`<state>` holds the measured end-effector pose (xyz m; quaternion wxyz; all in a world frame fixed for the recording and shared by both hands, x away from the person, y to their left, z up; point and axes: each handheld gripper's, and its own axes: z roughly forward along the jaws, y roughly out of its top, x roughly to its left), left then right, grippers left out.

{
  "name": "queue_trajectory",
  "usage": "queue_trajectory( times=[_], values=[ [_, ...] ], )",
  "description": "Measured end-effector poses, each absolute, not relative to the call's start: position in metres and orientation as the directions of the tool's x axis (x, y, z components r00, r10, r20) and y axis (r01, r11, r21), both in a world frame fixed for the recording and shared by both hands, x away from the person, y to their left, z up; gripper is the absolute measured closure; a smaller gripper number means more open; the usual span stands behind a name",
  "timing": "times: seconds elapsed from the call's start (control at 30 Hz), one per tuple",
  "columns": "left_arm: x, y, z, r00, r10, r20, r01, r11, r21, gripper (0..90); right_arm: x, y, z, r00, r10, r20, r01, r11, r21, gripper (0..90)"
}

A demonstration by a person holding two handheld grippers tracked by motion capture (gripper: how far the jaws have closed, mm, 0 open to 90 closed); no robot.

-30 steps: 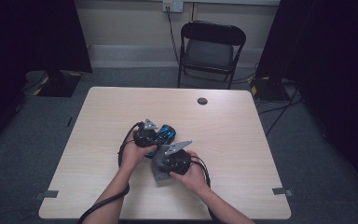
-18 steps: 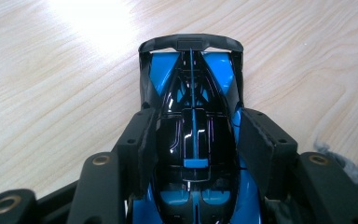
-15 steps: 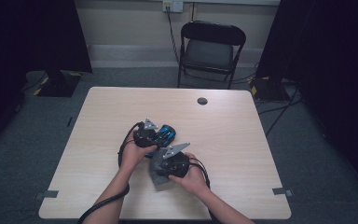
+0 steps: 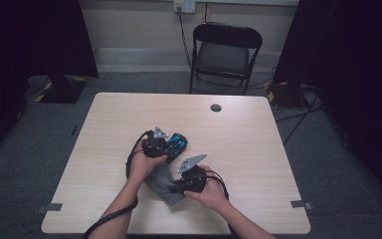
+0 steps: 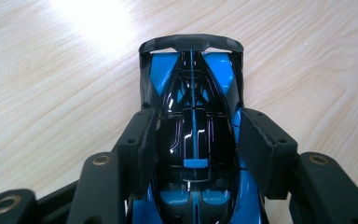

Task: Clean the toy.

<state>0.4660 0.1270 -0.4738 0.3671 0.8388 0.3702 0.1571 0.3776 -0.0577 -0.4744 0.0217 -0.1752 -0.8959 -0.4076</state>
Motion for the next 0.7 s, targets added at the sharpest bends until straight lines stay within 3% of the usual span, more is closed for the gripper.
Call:
queue_trajectory(
  times=[0.27,0.7],
  values=[
    [0.465,0.127,-0.474,0.669,0.743,-0.012,0.508,-0.446,0.737,47.3,0.383,-0.078,-0.463,-0.930,0.332,0.157,0.337,0.600,0.726,77.8],
    [0.465,0.128,-0.475,0.674,0.738,-0.012,0.505,-0.449,0.737,47.3,0.409,-0.131,-0.451,-0.853,0.504,0.131,0.417,0.510,0.753,77.8]
  ],
)
